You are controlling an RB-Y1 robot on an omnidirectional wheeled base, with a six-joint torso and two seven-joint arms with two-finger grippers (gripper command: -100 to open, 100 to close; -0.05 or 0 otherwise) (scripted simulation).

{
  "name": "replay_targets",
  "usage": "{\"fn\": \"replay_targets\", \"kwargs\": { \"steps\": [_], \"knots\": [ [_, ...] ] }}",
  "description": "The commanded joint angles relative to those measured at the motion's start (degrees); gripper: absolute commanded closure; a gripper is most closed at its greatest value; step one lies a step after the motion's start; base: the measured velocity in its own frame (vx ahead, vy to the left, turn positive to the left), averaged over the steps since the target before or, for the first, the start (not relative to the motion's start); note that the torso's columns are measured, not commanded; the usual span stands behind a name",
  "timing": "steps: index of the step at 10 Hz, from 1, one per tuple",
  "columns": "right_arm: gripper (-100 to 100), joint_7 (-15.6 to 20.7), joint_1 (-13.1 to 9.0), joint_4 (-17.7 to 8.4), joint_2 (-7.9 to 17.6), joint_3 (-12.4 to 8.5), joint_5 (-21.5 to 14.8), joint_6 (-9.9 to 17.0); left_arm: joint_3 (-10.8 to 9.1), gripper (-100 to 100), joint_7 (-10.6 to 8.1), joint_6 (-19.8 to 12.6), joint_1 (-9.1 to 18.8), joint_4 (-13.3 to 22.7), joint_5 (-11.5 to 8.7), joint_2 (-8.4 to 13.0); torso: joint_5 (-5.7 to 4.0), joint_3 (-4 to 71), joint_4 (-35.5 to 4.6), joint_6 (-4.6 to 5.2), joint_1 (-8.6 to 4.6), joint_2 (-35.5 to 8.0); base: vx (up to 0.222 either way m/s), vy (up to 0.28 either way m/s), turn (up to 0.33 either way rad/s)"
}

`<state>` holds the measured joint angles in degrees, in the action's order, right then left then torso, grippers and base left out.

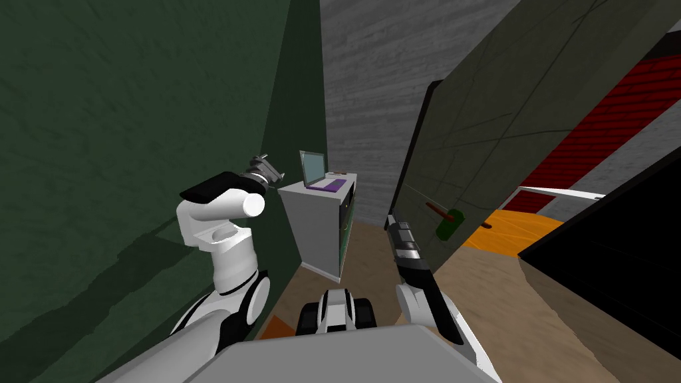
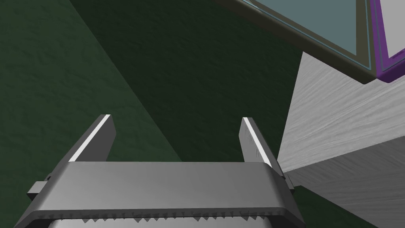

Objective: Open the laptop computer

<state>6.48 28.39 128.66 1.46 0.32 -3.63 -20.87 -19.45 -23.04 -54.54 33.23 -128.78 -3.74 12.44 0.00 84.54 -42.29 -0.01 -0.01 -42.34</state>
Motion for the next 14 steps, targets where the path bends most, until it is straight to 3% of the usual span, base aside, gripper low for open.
{"fn": "replay_targets", "kwargs": {
  "steps": [1, 2, 4, 5, 6, 7, 9, 10, 11, 12, 13, 14],
  "knots": [
    [0, 0.00, 0.00, 0.00, 0.00, 0.00, 0.00, 0.00, -0.58, -100, -0.60, -4.43, 3.10, 0.60, -0.08, 0.10, -0.01, 0.04, 0.01, 0.02, 0.01, 0.07, 0.046, 0.008, -0.025],
    [0, 0.00, 0.00, 0.00, 0.00, 0.00, 0.00, 0.00, -1.10, -100, -1.11, -6.13, 5.63, 1.26, -0.17, 0.19, 0.01, 0.05, 0.03, 0.00, 0.02, 0.08, 0.068, 0.014, -0.032],
    [0, 0.00, 0.00, 0.00, 0.00, 0.00, 0.00, 0.00, -1.10, -100, -1.11, -8.62, 6.08, 1.26, -0.17, 0.19, 0.01, 0.05, 0.03, 0.00, 0.02, 0.07, 0.036, 0.007, -0.008],
    [0, 0.00, 0.00, 0.00, 0.00, 0.00, 0.00, 0.00, -1.57, -100, -1.57, -10.70, 8.79, 1.95, -0.27, 0.24, 0.00, -0.03, -0.01, 0.00, -0.01, -0.05, 0.034, 0.007, -0.036],
    [0, 0.00, 0.00, 0.00, 0.00, 0.00, 0.00, 0.00, -1.57, -100, -1.57, -12.19, 8.97, 1.95, -0.27, 0.24, -0.01, -0.01, -0.02, 0.02, -0.01, -0.01, 0.043, 0.015, -0.023],
    [0, 0.00, 0.00, 0.00, 0.00, 0.00, 0.00, 0.00, -1.99, -100, -1.96, -13.84, 11.42, 2.66, -0.38, 0.26, 0.01, 0.03, 0.01, 0.00, 0.02, 0.05, 0.062, 0.010, -0.034],
    [0, 0.00, 0.00, 0.00, 0.00, 0.00, 0.00, 0.00, -1.99, -100, -1.96, -16.24, 11.78, 2.66, -0.38, 0.26, 0.00, 0.07, 0.03, 0.00, -0.02, 0.11, 0.042, 0.000, -0.009],
    [0, 0.00, 0.00, 0.00, 0.00, 0.00, 0.00, 0.00, -2.37, -100, -2.30, -18.13, 14.48, 3.38, -0.50, 0.26, 0.00, 0.00, 0.00, 0.00, -0.01, 0.00, 0.045, 0.006, -0.039],
    [0, 0.00, 0.00, 0.00, 0.00, 0.00, 0.00, 0.00, -2.37, -100, -2.30, -19.71, 14.48, 3.38, -0.50, 0.26, -0.01, 0.02, -0.01, 0.02, 0.00, 0.03, 0.047, 0.010, -0.022],
    [0, 0.00, 0.00, 0.00, 0.00, 0.00, 0.00, 0.00, -2.72, -100, -2.60, -21.45, 17.07, 4.08, -0.61, 0.27, 0.01, 0.02, 0.01, -0.01, 0.03, 0.04, 0.064, 0.017, -0.033],
    [0, 0.00, 0.00, 0.00, 0.00, 0.00, 0.00, 0.00, -2.72, -100, -2.60, -23.12, 17.07, 4.08, -0.61, 0.27, 0.01, 0.07, 0.02, 0.01, 0.05, 0.11, 0.057, 0.009, -0.017],
    [0, 0.00, 0.00, 0.00, 0.00, 0.00, 0.00, 0.00, -3.03, -100, -2.85, -24.72, 19.53, 4.77, -0.73, 0.31, 0.01, 0.05, 0.03, 0.00, 0.01, 0.08, 0.054, 0.012, -0.033]
  ]
}}
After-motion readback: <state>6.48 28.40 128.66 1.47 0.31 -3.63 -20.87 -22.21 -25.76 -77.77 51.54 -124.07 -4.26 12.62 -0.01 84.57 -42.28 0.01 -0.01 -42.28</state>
